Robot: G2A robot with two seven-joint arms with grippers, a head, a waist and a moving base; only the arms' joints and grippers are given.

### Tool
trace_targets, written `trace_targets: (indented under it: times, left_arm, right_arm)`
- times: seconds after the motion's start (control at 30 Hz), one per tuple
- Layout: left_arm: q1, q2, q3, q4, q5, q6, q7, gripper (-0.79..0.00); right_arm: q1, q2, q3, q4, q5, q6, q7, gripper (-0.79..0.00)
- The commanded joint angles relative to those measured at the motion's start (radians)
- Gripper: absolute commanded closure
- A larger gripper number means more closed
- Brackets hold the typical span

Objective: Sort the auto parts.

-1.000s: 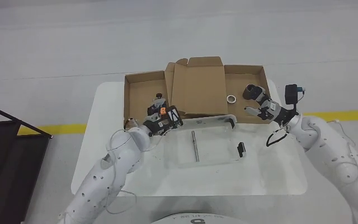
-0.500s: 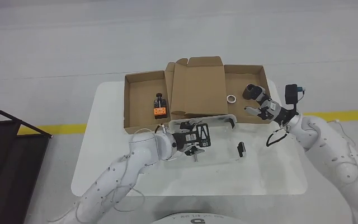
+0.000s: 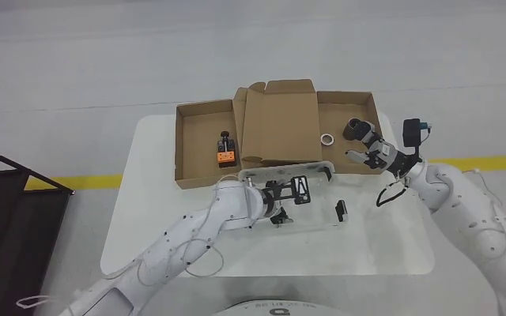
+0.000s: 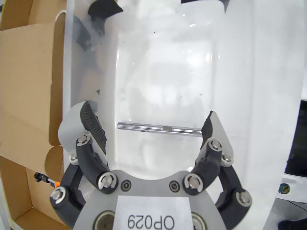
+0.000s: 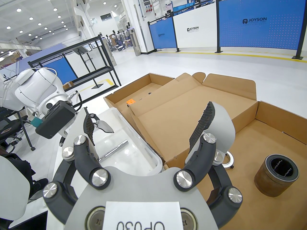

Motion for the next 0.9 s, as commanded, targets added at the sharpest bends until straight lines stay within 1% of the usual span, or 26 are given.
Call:
trace_targets:
  times: [0.0,0.17,0.23,0.3,0.37,0.4,0.43,0.5,0.8,0.87]
  left_arm:
    - [-0.012,-0.008,0.011,0.019,-0.022,0.011,-0.022,-0.785]
    - [-0.034,-0.021,0.026,0.043,-0.053,0.041,-0.065,-0.785]
    - [-0.025,-0.025,0.011,0.057,-0.110,0.091,-0.074,-0.785]
    - [-0.015,-0.030,-0.014,0.069,-0.218,0.122,-0.067,-0.785]
    - [-0.011,-0.031,-0.042,0.086,-0.277,0.183,-0.071,-0.785]
    - [-0.008,-0.033,-0.057,0.098,-0.305,0.237,-0.088,-0.785]
    - [-0.013,-0.035,-0.056,0.086,-0.319,0.234,-0.091,-0.785]
    - [-0.020,-0.034,-0.057,0.087,-0.291,0.227,-0.083,-0.785]
    - [-0.020,-0.034,-0.057,0.087,-0.291,0.227,-0.083,-0.785]
    - [-0.011,-0.033,-0.055,0.087,-0.290,0.233,-0.070,-0.785]
  right_arm:
    - [0.000,0.000,0.000,0.000,0.000,0.000,-0.001,-0.785]
    - [0.000,0.000,0.000,0.000,0.000,0.000,-0.001,-0.785]
    - [0.000,0.000,0.000,0.000,0.000,0.000,-0.001,-0.785]
    - [0.000,0.000,0.000,0.000,0.000,0.000,-0.001,-0.785]
    - [0.000,0.000,0.000,0.000,0.000,0.000,-0.001,-0.785]
    - [0.000,0.000,0.000,0.000,0.000,0.000,-0.001,-0.785]
    - [0.000,0.000,0.000,0.000,0.000,0.000,-0.001,-0.785]
    - [0.000,0.000,0.000,0.000,0.000,0.000,-0.001,-0.785]
    - [0.000,0.000,0.000,0.000,0.000,0.000,-0.001,-0.785]
    - [0.000,0.000,0.000,0.000,0.000,0.000,-0.001,-0.785]
